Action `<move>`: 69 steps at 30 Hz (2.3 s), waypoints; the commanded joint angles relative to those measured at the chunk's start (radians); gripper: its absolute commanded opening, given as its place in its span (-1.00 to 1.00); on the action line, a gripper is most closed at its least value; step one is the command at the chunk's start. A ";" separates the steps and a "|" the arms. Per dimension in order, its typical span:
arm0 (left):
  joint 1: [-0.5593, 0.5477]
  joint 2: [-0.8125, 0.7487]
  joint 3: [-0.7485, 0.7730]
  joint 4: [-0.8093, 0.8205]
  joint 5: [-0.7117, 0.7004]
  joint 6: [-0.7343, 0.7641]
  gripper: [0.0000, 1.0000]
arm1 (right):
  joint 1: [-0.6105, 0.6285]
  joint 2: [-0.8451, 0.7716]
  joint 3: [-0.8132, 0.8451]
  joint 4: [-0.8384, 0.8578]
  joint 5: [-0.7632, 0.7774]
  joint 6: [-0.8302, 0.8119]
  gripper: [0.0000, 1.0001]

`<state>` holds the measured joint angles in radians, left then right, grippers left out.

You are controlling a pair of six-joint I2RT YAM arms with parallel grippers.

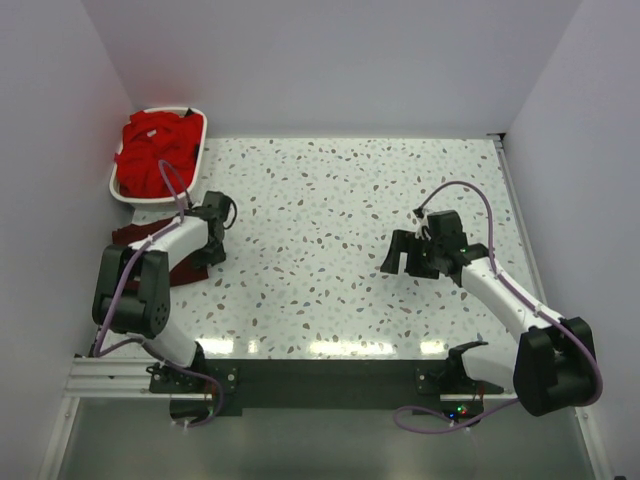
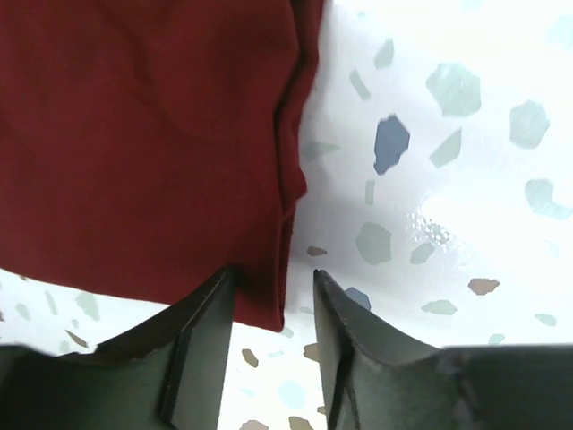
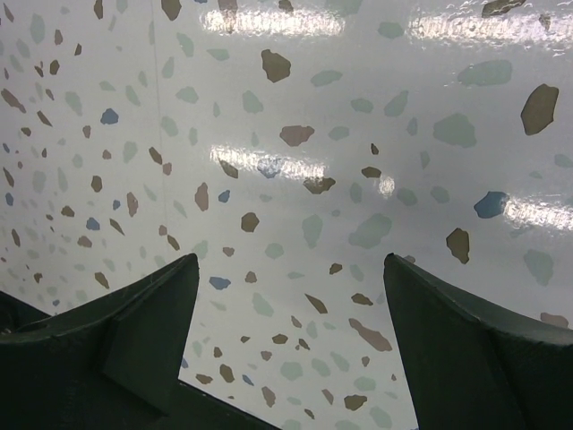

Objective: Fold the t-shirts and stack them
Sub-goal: Neatly place the folded tshirt to the corner, then reset both grippers

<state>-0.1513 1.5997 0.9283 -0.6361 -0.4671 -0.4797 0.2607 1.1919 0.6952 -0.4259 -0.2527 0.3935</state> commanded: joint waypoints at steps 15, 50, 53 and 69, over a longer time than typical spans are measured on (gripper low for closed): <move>0.136 -0.059 -0.131 -0.039 -0.039 -0.142 -0.64 | -0.005 -0.011 -0.022 0.072 -0.059 0.011 0.74; 0.110 -0.944 0.340 -0.346 0.040 -0.040 1.00 | -0.005 -0.552 0.451 -0.442 0.539 -0.061 0.97; 0.072 -1.010 0.374 -0.388 -0.068 -0.063 1.00 | -0.003 -0.687 0.435 -0.410 0.556 -0.103 0.97; 0.039 -1.077 0.256 -0.389 -0.185 -0.117 1.00 | -0.003 -0.858 0.333 -0.361 0.584 -0.156 0.97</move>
<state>-0.1062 0.5140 1.1904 -1.0378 -0.6300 -0.5831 0.2607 0.3096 1.0275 -0.8013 0.3050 0.2531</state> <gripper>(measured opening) 0.997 0.986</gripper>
